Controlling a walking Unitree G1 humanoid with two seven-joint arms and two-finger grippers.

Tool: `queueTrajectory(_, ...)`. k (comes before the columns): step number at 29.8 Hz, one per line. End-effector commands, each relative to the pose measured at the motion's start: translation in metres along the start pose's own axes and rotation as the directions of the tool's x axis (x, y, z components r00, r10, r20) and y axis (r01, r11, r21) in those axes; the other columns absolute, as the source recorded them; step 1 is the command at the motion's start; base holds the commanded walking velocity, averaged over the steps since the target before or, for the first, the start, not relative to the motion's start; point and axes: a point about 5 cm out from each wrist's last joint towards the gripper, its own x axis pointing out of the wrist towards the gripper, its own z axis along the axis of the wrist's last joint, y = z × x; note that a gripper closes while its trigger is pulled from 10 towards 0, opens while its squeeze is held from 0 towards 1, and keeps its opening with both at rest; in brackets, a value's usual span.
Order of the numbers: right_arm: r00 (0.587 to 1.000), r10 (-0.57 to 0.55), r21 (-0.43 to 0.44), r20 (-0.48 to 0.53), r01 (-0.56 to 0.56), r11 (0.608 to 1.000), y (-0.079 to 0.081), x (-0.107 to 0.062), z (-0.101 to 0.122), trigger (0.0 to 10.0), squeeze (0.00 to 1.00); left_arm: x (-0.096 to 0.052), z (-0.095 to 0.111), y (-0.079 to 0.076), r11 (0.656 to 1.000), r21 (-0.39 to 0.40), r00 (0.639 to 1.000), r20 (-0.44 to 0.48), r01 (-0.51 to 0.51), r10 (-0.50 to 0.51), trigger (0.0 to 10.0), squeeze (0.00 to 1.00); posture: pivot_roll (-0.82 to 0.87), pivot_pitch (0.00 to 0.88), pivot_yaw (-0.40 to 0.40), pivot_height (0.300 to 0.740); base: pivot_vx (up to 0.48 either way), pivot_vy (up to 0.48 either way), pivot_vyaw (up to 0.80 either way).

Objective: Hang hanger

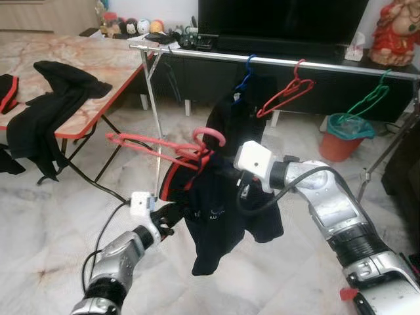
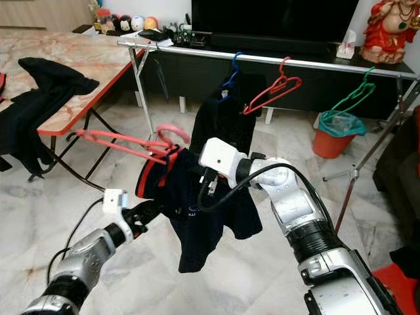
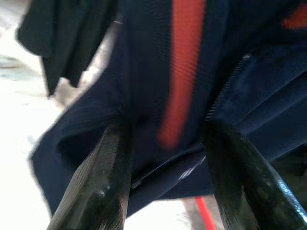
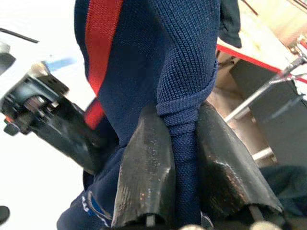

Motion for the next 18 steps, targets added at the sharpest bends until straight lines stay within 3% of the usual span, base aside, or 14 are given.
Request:
queueTrajectory(1, 0.999, -0.009, -0.018, 0.036, 0.009, 1.000, -0.004, -0.002, 0.009, 0.0, 0.00, -0.002, -0.001, 0.003, 1.000, -0.002, 1.000, -0.009, -0.006, 0.006, 10.0, 0.00, 0.01, 0.000, 0.000, 0.740, 0.000, 0.000, 0.00)
queueTrajectory(10, 0.999, -0.001, -0.017, 0.033, 0.001, 1.000, -0.003, -0.004, 0.009, 0.0, 0.00, -0.003, -0.001, 0.005, 1.000, 0.005, 1.000, -0.011, -0.005, 0.005, 10.0, 0.00, 0.02, 0.000, 0.001, 0.740, 0.000, 0.000, 0.00)
queueTrajectory(18, 1.000, -0.004, -0.020, 0.027, 0.005, 1.000, -0.004, -0.005, 0.009, 0.0, 0.00, -0.017, -0.001, 0.022, 0.990, 0.038, 0.991, 0.003, -0.135, 0.135, 10.0, 0.00, 0.02, 0.000, 0.002, 0.740, 0.000, 0.000, 0.00)
